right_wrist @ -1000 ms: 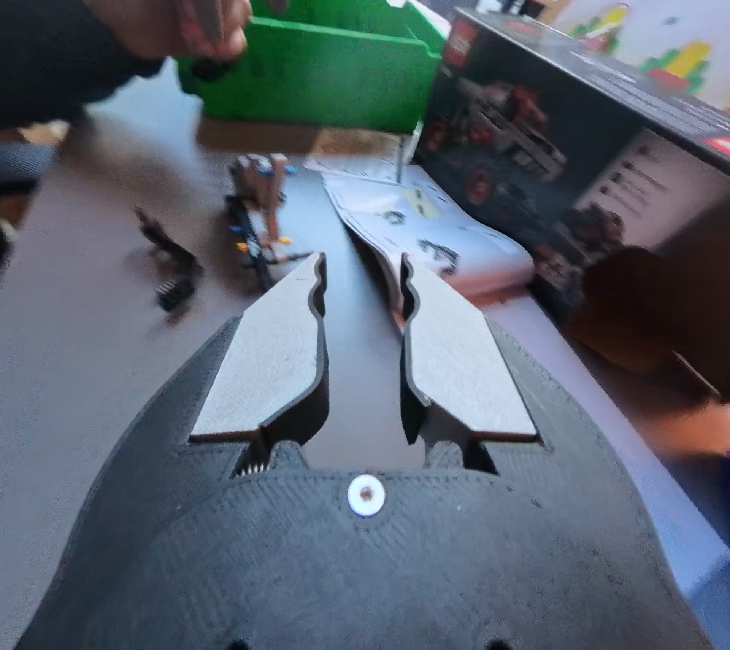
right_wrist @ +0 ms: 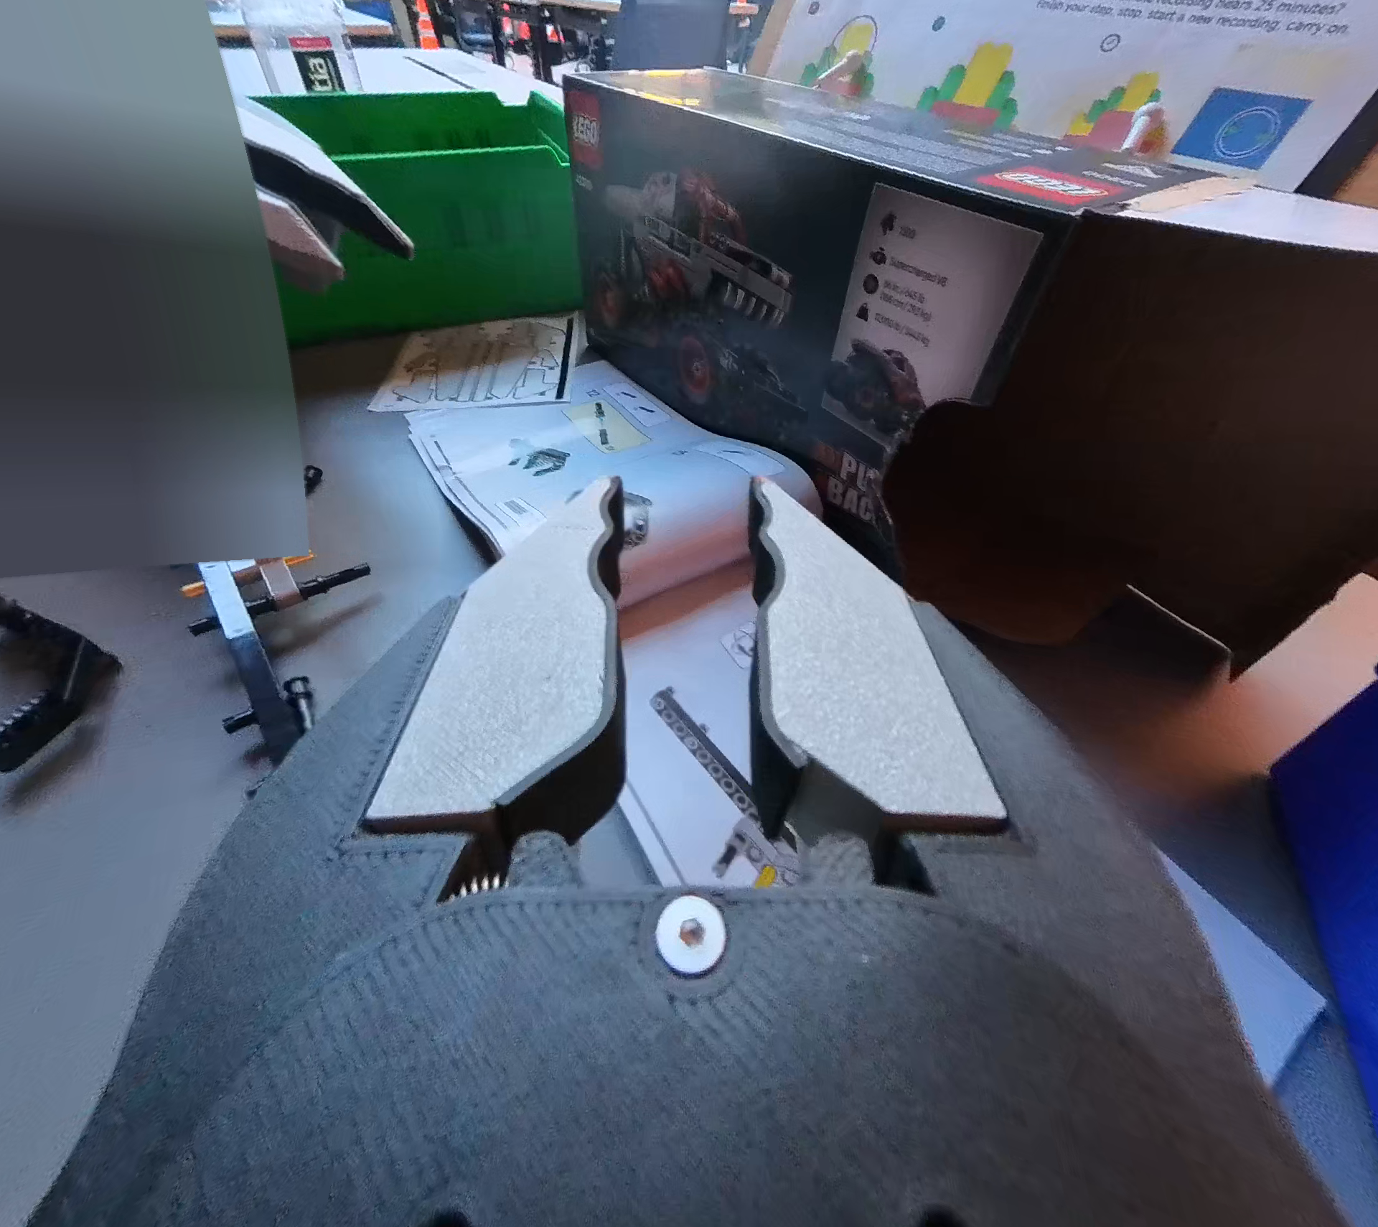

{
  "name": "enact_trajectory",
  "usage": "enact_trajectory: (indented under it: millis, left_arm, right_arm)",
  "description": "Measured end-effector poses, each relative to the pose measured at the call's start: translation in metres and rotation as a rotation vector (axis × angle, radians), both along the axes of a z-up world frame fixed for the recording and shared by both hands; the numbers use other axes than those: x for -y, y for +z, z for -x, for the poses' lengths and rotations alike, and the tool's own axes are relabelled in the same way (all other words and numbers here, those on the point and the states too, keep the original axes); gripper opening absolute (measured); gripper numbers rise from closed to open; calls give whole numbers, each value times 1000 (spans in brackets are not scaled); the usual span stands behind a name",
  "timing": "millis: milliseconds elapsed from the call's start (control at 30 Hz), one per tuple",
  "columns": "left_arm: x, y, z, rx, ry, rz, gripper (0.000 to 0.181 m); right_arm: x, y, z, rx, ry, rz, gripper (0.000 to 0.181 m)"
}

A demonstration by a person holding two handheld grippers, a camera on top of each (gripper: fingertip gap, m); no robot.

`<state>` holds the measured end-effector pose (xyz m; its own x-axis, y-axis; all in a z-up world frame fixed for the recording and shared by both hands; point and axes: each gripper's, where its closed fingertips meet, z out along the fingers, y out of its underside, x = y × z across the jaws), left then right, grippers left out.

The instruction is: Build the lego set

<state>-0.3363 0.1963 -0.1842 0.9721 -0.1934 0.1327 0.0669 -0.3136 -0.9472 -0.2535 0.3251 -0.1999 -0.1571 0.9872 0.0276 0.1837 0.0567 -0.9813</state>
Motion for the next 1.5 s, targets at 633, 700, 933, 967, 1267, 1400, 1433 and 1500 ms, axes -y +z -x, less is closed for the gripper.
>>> enact_trajectory:
  millis: [633, 700, 933, 967, 1267, 1400, 1433, 1500]
  left_arm:
    - [-2, 3, 0, -72, 19, -21, 38]
    - [-2, 3, 0, -55, 10, -20, 39]
    - [2, 19, -4, -29, -8, -84, 38]
    - [2, 21, -4, -35, -7, -95, 38]
    - [2, 5, -9, -56, -17, -34, 38]
    - [5, 17, -11, -43, -16, -77, 37]
    - [5, 19, -11, -56, -11, -88, 38]
    - [6, 22, -10, -90, 4, -102, 37]
  right_arm:
    - [-9, 0, 11, 5, -66, 30, 22]
    - [-8, -1, 11, 12, -53, 39, 23]
    - [-3, -7, 13, 55, -4, 51, 24]
    - [-2, -7, 13, 55, 0, 53, 24]
    - [0, -4, 11, 35, 13, 51, 27]
    - [-4, 3, 6, -1, -14, 42, 26]
    - [-5, 5, 5, -12, -20, 40, 27]
    - [-6, 9, 3, -31, -30, 39, 27]
